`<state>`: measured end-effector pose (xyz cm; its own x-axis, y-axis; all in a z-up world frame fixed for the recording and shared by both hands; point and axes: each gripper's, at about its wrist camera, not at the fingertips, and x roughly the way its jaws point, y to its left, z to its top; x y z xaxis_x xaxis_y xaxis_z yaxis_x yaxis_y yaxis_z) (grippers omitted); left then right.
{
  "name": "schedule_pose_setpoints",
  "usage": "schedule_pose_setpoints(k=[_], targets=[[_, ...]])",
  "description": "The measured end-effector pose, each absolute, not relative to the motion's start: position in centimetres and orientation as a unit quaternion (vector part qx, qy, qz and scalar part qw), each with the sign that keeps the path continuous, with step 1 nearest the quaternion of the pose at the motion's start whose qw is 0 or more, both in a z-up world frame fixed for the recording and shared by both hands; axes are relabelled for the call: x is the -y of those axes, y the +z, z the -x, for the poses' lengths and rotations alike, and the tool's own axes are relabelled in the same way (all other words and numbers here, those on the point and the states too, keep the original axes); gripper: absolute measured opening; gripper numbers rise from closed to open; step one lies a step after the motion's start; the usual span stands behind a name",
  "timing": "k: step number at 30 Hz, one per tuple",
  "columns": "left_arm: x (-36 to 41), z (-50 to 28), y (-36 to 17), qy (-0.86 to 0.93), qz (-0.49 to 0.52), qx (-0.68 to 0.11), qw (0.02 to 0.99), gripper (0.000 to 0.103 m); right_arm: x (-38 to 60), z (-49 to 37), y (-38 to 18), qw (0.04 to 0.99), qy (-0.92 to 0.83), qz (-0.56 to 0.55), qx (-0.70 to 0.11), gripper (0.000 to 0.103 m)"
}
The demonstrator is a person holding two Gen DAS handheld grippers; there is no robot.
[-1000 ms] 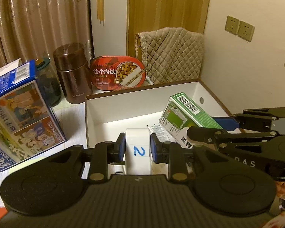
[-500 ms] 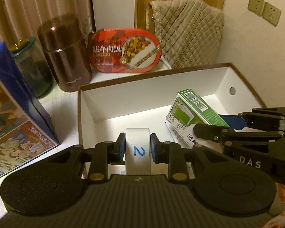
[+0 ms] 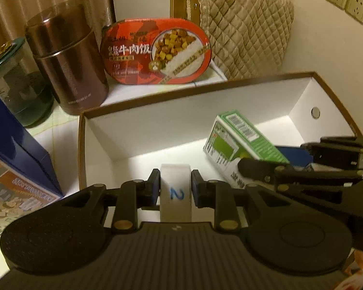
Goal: Organize rigid objects
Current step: 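Lower the plug adapter and green box into the storage box and open both tools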
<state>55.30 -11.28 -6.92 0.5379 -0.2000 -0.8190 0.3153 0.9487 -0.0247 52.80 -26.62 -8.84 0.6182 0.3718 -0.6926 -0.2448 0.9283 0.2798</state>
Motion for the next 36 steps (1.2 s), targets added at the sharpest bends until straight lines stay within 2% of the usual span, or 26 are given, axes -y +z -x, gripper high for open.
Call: schedule_pose_setpoints(k=[11, 13, 18, 25, 29, 36], targets=[[10.7, -55.0, -5.7, -0.145, -0.066, -0.439, 0.884, 0.024, 26.5, -53.3, -9.1, 0.896, 0.165, -0.090, -0.403, 0.026], [10.6, -54.8, -5.6, -0.145, -0.065, -0.438, 0.885, 0.030, 26.4, -53.3, -9.0, 0.898, 0.163, -0.091, -0.398, 0.027], [10.3, -53.8, -5.2, -0.143, -0.064, -0.437, 0.886, 0.035, 26.3, -53.0, -8.4, 0.906, 0.162, -0.098, -0.378, 0.028], [9.4, -51.8, -4.2, -0.142, -0.053, -0.436, 0.887, 0.045, 27.0, -51.2, -7.3, 0.907, 0.171, -0.096, -0.372, 0.039], [9.2, -50.5, -3.6, -0.142, -0.045, -0.438, 0.887, 0.047, 27.7, -49.6, -6.7, 0.908, 0.169, -0.105, -0.368, 0.049], [9.0, -47.9, -1.7, -0.147, -0.028, -0.425, 0.892, 0.049, 28.9, -46.8, -5.4, 0.911, 0.163, -0.122, -0.358, 0.059]])
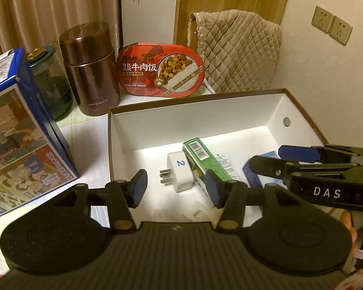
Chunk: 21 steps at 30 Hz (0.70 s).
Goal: Organize rigid objects
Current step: 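Lower the plug adapter and green box into the storage box and open both tools, then move both tools back over the remaining items on the mat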
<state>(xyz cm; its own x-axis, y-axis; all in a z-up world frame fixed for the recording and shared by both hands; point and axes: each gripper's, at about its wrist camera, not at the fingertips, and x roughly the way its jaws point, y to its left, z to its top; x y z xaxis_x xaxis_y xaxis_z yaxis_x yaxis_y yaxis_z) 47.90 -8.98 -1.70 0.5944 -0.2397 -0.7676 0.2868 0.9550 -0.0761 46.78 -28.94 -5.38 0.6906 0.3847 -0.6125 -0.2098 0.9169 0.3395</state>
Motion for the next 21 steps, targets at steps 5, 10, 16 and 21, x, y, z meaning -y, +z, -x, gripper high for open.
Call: schedule_pose_setpoints(k=[5, 10, 16, 21], targets=[[8.8, -45.6, -0.3, -0.149, -0.021, -0.416, 0.897, 0.053, 29.7, -44.7, -4.5, 0.914, 0.156, -0.128, -0.351, 0.065], [7.9, -42.8, 0.7, -0.147, -0.009, -0.415, 0.898, 0.053, 30.2, -42.4, -3.5, 0.918, 0.146, -0.132, -0.345, 0.068], [6.4, -39.2, 1.1, -0.132, 0.000, -0.416, 0.900, 0.053, 30.7, -39.2, -2.6, 0.921, 0.148, -0.130, -0.337, 0.068], [5.0, -35.5, 1.5, -0.118, 0.012, -0.414, 0.902, 0.053, 30.7, -36.6, -2.0, 0.922, 0.149, -0.129, -0.333, 0.068]])
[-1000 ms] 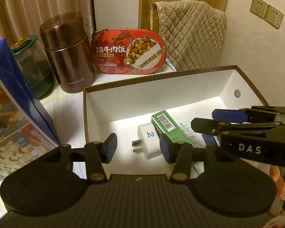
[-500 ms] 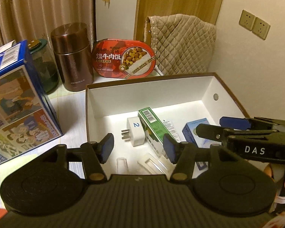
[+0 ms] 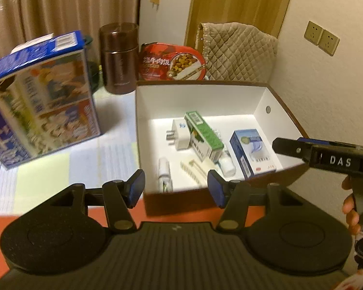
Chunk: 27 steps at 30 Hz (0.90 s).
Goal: Organize rigid objects
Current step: 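Move both tools back over the remaining items on the mat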
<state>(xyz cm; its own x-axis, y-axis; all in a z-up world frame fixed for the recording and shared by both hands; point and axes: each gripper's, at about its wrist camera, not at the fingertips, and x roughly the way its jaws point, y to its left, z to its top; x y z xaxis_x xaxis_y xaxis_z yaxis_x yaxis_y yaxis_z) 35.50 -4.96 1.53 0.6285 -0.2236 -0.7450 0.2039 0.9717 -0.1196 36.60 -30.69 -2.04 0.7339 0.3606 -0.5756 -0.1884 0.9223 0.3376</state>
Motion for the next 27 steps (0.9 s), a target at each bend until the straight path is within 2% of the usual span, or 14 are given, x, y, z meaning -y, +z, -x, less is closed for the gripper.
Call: schedule_pose_setpoints(k=[10, 27], targets=[[2.8, -29.9, 2.0, -0.101, 0.028, -0.416, 0.903, 0.053, 30.1, -32.4, -1.9, 0.916, 0.156, -0.135, -0.344, 0.068], [0.4, -24.5, 1.2, -0.096, 0.040, -0.430, 0.897, 0.053, 25.6, -27.5, -2.2, 0.904, 0.191, -0.100, -0.369, 0.068]])
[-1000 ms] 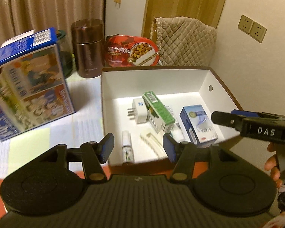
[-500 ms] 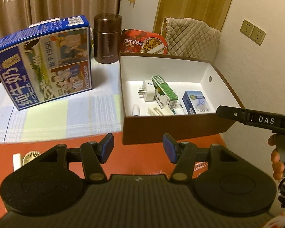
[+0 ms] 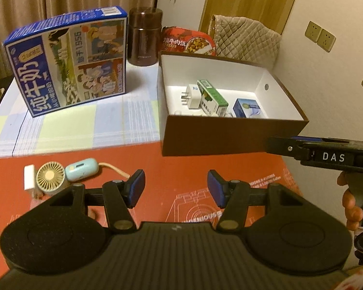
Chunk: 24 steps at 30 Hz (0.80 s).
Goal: Organize rigid objects
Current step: 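Move both tools back over the remaining items on the mat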
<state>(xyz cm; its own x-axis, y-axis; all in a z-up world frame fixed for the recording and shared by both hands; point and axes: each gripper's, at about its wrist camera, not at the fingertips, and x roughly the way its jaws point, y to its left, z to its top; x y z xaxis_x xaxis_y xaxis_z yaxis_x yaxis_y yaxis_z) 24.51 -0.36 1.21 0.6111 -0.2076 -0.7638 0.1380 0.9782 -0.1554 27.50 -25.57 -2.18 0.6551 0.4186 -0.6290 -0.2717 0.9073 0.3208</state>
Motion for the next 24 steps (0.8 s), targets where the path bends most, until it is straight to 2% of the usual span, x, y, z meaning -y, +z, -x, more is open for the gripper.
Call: schedule_pose_setpoints(k=[24], targets=[[-7.3, -18.3, -1.7, -0.016, 0.078, -0.469, 0.880, 0.053, 16.8, -23.7, -6.3, 0.858, 0.271, -0.046, -0.433, 0.068]])
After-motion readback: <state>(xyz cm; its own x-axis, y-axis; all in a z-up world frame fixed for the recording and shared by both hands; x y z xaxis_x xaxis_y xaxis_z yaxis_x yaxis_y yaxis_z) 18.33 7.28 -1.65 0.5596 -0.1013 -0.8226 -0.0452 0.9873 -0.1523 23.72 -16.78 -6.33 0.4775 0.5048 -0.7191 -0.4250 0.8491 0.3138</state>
